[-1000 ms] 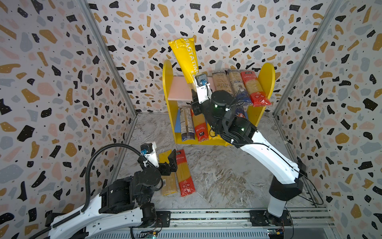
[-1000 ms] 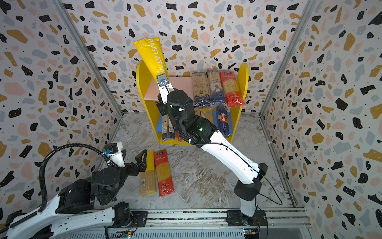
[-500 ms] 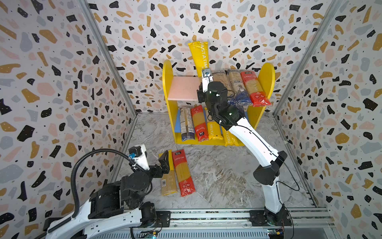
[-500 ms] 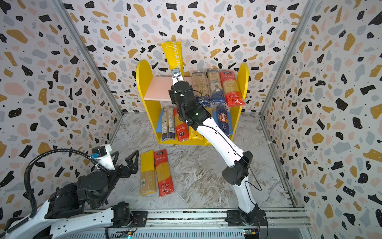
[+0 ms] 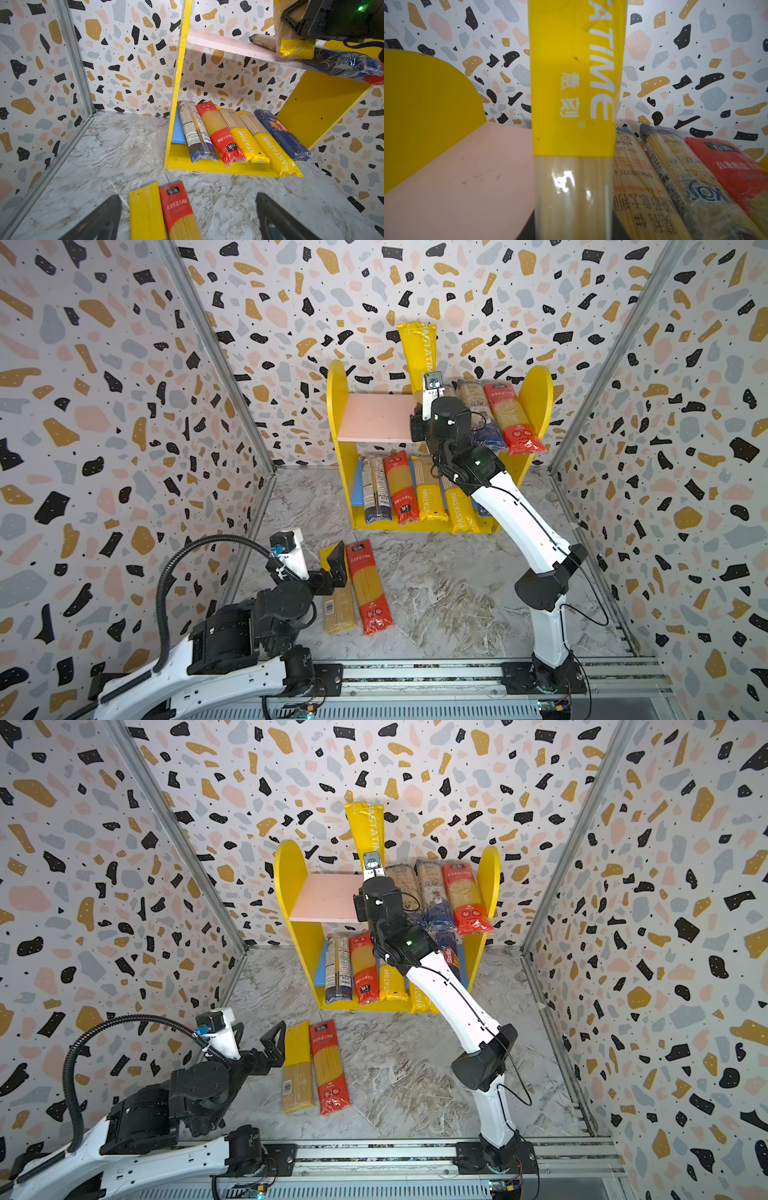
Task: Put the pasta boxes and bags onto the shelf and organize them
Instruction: 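Lower the PASTATIME bag onto the pink shelf top beside the Molto Pasta bag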
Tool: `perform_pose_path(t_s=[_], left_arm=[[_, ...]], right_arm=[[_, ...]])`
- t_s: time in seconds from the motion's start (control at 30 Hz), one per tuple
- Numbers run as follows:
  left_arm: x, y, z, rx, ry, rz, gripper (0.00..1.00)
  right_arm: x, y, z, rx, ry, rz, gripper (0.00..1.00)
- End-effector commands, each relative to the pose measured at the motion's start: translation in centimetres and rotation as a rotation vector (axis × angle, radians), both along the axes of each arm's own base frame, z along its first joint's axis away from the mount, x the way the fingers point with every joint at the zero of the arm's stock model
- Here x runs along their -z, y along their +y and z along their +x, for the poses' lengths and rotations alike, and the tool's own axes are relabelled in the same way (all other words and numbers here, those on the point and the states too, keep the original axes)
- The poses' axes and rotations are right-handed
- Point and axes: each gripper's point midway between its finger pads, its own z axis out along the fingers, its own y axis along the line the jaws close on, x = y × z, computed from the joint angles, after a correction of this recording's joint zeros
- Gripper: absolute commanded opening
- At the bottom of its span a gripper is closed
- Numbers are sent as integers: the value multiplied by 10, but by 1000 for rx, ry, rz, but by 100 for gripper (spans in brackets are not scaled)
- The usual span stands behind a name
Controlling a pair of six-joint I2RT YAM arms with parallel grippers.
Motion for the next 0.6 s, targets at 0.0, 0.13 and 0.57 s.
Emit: perform_pose_path(t_s=[0.0,0.13,0.57], left_arm=[[-4,1,2,-19,-21,-5,100],[-3,1,2,-20,-20,-3,100],[1,5,1,-26,-21,-2,100]], right_arm=[[-100,-43,-46,-3,-182,205,0],[-97,-42,-47,-13,-165,216,0],[-88,-40,-43,-5,-138,216,40]])
